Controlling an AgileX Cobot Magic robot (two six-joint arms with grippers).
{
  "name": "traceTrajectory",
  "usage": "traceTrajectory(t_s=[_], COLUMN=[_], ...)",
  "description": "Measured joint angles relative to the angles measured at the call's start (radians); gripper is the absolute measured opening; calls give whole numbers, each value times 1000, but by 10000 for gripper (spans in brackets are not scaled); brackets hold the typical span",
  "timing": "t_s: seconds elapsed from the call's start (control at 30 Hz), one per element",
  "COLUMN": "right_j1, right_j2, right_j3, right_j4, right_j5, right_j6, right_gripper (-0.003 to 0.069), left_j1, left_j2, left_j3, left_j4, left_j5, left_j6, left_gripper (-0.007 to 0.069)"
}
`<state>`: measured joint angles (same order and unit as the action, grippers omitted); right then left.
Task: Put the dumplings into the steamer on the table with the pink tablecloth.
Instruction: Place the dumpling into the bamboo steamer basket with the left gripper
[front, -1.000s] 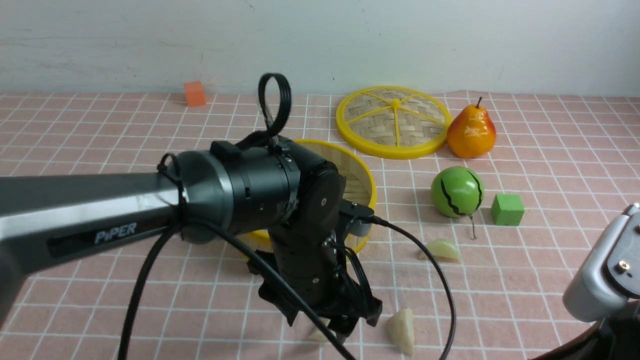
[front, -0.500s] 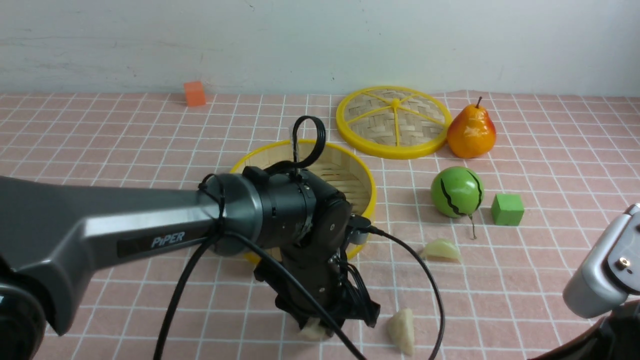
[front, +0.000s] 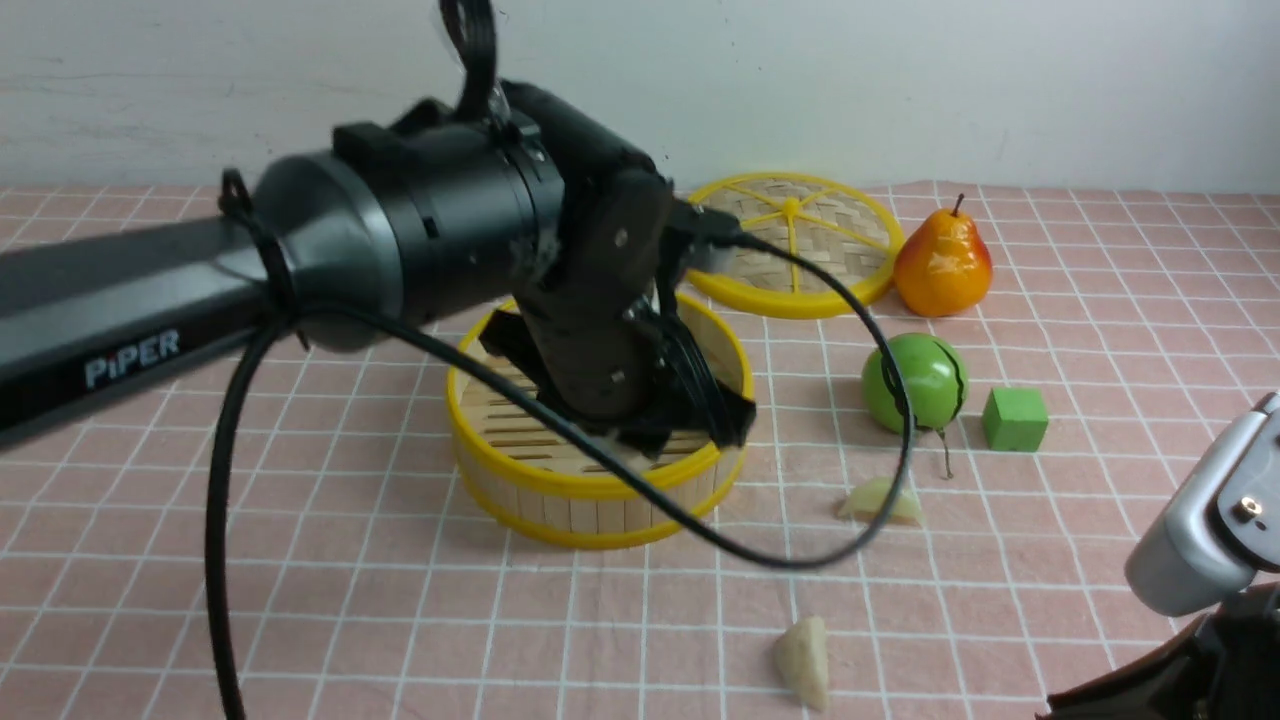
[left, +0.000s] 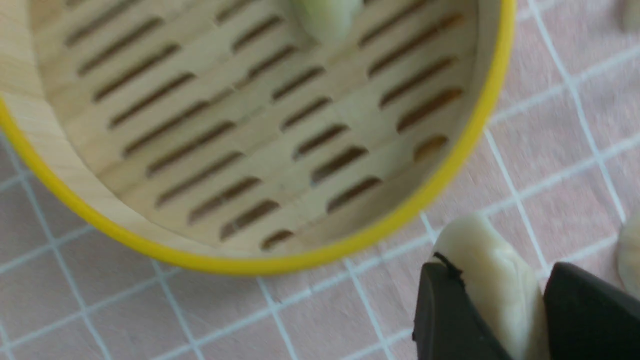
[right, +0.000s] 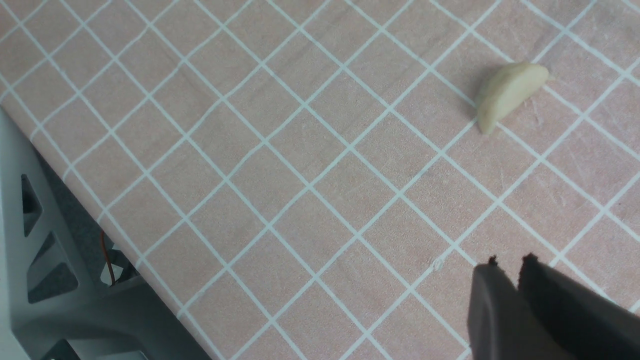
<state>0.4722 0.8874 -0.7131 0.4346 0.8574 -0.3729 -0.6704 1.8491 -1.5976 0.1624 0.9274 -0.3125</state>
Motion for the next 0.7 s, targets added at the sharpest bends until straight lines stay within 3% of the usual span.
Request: traceTrajectory(t_s=[0.23,0.7], right_j1=[0,0], right_j2=[0,26], right_j3=[0,0], right_j4=[0,-27], right_j5=[-2,-1], right_j6=[4,102], right_gripper=[86,87], left_j1=[195,222], left_j2=[87,255], left_j3=[-81,-87], left_j4=[-44,-39], left_j5=[-104,-258], left_j6=[0,-1], left_gripper=[240,253])
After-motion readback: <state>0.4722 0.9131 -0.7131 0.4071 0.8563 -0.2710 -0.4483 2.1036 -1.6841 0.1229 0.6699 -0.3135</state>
